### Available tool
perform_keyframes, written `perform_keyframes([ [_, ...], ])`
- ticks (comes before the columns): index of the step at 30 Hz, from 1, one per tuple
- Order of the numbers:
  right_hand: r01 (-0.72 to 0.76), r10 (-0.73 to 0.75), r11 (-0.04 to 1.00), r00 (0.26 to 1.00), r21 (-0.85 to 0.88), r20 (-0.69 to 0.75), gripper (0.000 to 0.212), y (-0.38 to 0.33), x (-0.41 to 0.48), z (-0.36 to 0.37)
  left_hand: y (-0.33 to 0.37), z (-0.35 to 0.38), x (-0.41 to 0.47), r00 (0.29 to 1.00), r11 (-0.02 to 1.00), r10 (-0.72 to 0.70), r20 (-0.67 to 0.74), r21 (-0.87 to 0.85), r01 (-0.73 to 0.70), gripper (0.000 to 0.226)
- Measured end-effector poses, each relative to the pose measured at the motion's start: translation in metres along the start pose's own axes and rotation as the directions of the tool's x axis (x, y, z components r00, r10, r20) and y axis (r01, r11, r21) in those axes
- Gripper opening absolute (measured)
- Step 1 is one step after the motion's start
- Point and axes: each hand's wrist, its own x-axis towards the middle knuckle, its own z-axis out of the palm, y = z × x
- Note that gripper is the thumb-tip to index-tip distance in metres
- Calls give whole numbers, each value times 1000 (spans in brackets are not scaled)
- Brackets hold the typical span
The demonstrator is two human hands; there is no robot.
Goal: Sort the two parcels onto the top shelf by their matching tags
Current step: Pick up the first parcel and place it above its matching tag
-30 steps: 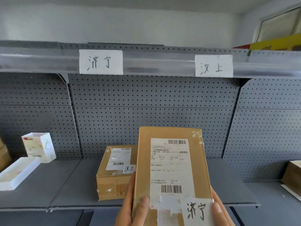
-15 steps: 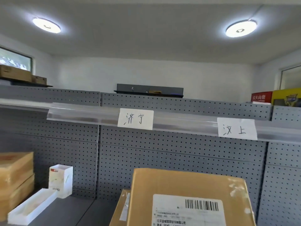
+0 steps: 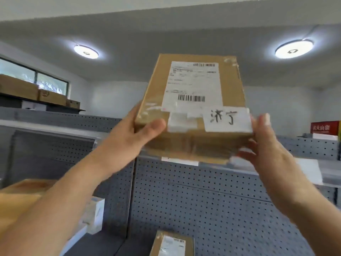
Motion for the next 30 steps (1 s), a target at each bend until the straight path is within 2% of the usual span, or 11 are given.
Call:
perform_keyframes([
  [2,-16,17,1000,1000,-2,13,56,-6,28,7,-8,-2,34,998,999,-42,-36,6,43,84],
  [7,-99,99,994,995,49,-6,54,5,94,23,-43,-5,97,983,985,-174,-64,-3,174,87],
  [9,-157,157,986,988,56,-2,65,12,115,30,-55,-7,117,975,978,-207,-80,-8,207,78],
  [12,-227,226,973,974,47,11,94,23,138,37,-69,-6,138,963,968,-248,-102,13,251,84],
  [15,-282,282,959,959,20,2,85,34,154,43,-82,-1,149,951,951,-300,-72,52,304,89],
  [20,-357,360,932,932,-54,49,81,47,168,45,-100,11,153,915,912,-404,16,89,401,79],
  [24,-348,360,925,931,-149,59,70,45,170,41,-102,10,154,911,906,-411,21,121,406,86],
  [30,-344,358,919,932,-194,46,68,47,168,40,-98,10,154,915,909,-404,15,116,400,71],
])
